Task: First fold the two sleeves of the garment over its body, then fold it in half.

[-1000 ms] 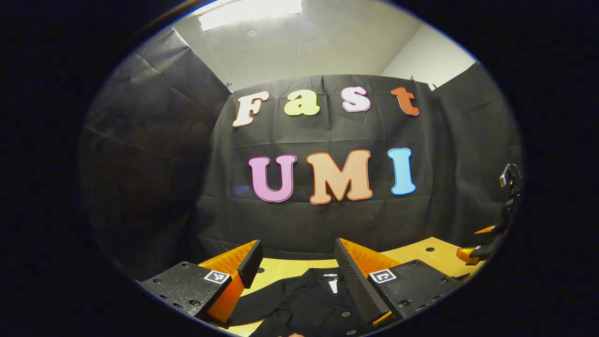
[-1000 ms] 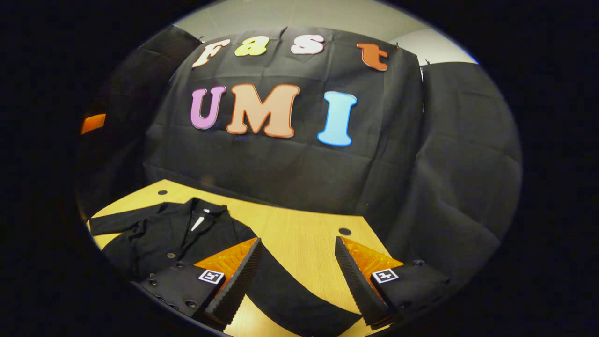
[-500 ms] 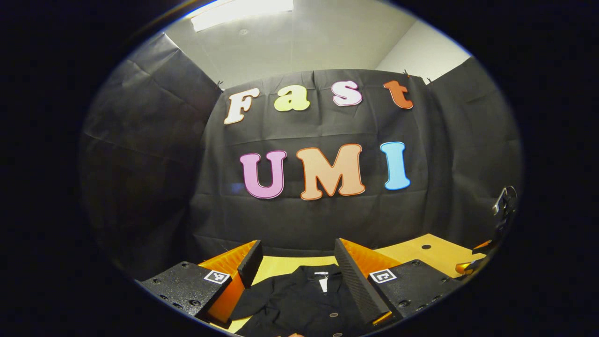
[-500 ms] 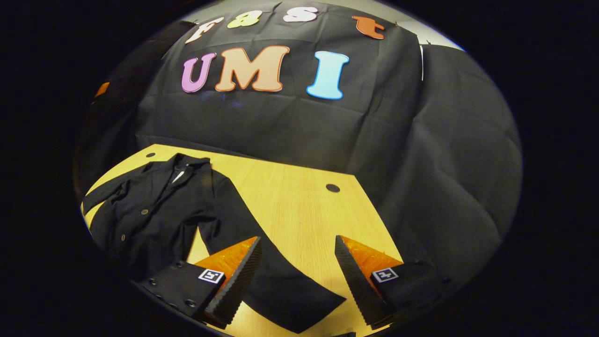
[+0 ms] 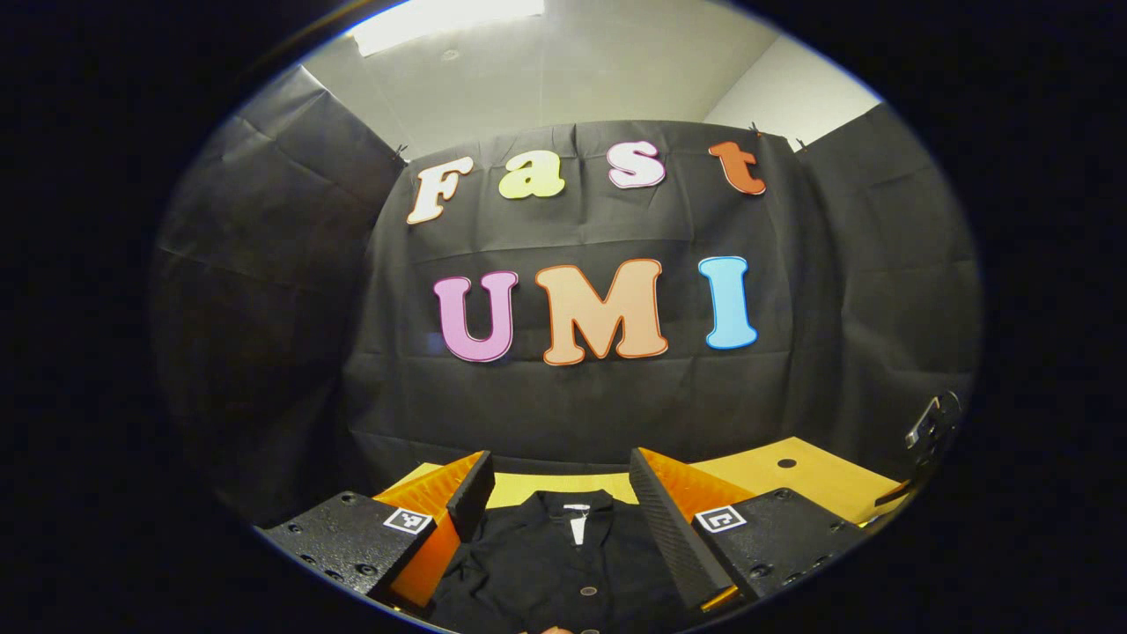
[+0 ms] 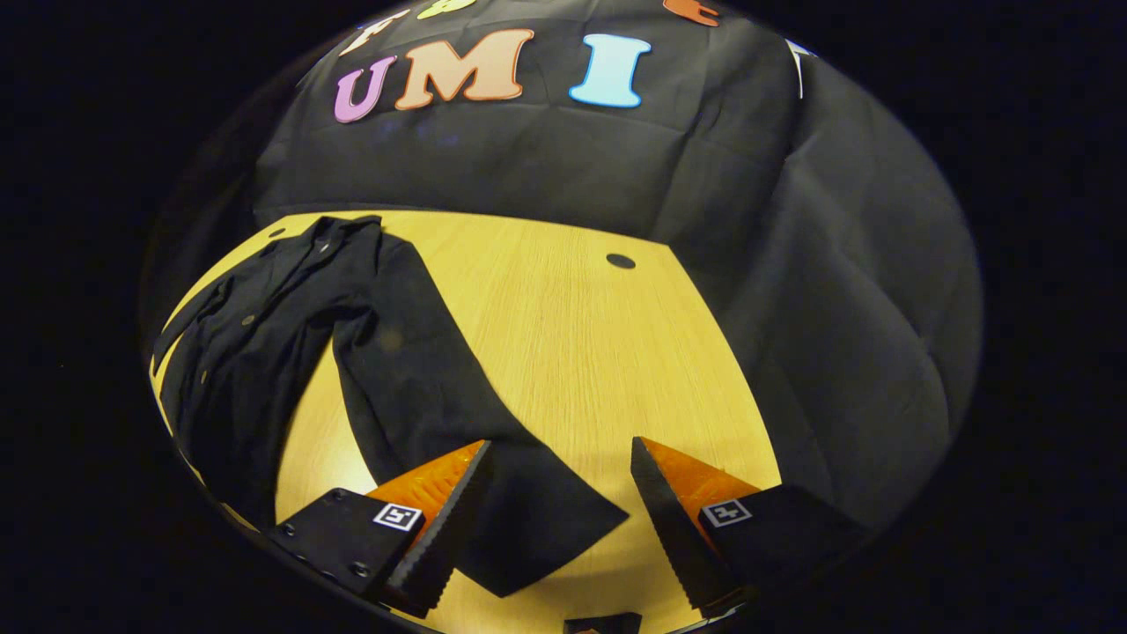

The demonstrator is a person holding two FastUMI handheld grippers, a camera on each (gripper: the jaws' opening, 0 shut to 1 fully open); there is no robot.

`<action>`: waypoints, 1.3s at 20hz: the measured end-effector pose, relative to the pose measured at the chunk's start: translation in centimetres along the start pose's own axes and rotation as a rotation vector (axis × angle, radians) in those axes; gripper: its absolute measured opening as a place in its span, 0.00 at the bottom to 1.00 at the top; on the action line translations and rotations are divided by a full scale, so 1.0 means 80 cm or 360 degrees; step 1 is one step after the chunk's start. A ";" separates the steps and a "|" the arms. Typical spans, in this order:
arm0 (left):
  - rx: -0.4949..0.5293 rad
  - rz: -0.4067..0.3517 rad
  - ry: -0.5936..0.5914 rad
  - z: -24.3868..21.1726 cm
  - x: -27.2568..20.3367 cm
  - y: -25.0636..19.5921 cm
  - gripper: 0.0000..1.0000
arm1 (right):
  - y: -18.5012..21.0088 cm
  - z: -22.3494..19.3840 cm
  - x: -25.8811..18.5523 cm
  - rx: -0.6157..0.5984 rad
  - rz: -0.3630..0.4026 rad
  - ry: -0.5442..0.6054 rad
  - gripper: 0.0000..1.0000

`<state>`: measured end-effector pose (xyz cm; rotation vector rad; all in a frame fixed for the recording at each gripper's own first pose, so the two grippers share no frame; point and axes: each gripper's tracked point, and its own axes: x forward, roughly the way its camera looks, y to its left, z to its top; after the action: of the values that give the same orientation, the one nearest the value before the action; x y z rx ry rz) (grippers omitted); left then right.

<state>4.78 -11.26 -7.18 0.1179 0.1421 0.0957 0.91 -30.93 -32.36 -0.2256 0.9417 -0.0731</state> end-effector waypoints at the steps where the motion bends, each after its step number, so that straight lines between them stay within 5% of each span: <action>1: -0.0003 -0.0004 0.0006 -0.001 0.001 -0.005 0.92 | -0.001 -0.009 0.003 -0.0005 0.0009 0.0039 1.00; 11: 0.0035 -0.0039 0.0017 -0.001 0.012 -0.025 0.92 | 0.009 -0.061 0.030 0.0103 0.0113 0.0251 0.99; 15: 0.0063 -0.0019 -0.0001 0.003 0.012 -0.013 0.90 | 0.016 -0.064 0.034 0.0242 0.0177 0.0295 0.89; 17: 0.0055 -0.0007 0.0004 0.001 0.011 -0.006 0.90 | 0.017 -0.062 0.036 0.0257 0.0174 0.0275 0.77; 19: 0.0030 0.0013 0.0013 -0.003 0.007 0.003 0.90 | 0.026 -0.059 0.037 0.0290 0.0159 0.0239 0.51; 20: 0.0007 0.0022 0.0011 -0.003 0.006 0.008 0.90 | 0.031 -0.058 0.039 0.0295 0.0128 0.0211 0.30; 22: -0.0018 0.0012 0.0023 -0.009 0.008 0.013 0.90 | 0.031 -0.060 0.035 0.0287 0.0027 0.0182 0.07; 26: 0.0001 -0.0010 0.0023 -0.008 0.009 0.037 0.93 | 0.040 -0.050 0.027 0.0391 -0.0060 0.0139 0.03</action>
<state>5.11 -8.20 -7.56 0.1173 0.1571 0.0903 -1.14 -28.77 -37.06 -0.0128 1.0054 -0.2338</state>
